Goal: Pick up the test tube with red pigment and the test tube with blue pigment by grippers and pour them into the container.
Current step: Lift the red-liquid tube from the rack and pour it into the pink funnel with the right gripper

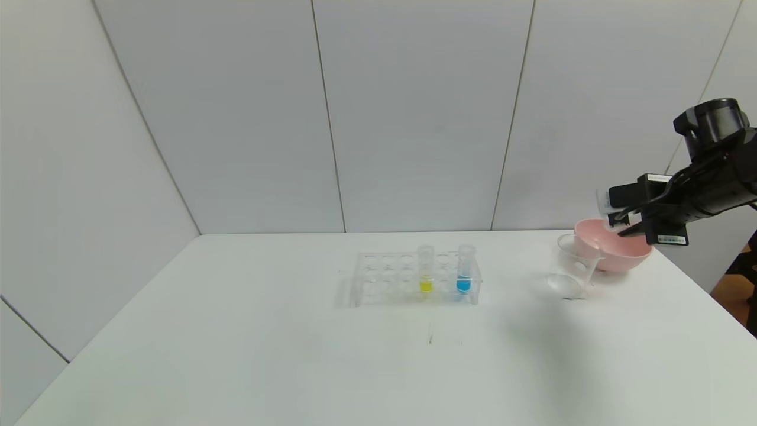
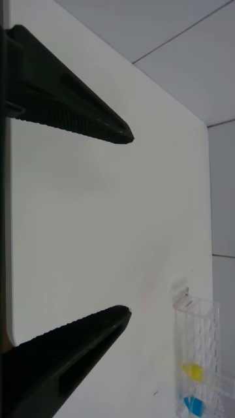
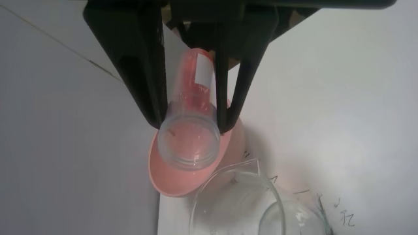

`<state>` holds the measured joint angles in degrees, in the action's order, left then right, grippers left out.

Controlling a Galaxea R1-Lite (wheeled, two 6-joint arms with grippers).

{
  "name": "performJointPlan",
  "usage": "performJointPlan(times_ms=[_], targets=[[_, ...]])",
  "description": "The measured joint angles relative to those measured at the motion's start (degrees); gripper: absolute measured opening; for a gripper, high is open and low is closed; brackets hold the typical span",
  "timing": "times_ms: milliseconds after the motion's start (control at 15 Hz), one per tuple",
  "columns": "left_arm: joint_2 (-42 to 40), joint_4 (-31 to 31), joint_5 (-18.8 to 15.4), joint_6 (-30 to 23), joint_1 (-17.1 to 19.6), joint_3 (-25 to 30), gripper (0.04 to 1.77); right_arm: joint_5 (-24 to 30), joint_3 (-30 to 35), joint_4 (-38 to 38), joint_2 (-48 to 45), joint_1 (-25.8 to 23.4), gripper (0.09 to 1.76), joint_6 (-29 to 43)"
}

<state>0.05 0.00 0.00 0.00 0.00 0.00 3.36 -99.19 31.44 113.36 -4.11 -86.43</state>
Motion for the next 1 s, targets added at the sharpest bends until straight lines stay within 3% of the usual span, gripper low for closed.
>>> performJointPlan(times_ms=[600, 1000], targets=[[0.0, 0.0, 0.0, 0.0, 0.0, 0.0, 1.76, -2.8, -13.9, 13.8, 4.5, 1.7, 0.5, -1.2], [0.0, 0.0, 0.0, 0.0, 0.0, 0.0, 1.76, -5.5, -15.3, 13.9, 7.1, 3.5, 0.5, -1.2]])
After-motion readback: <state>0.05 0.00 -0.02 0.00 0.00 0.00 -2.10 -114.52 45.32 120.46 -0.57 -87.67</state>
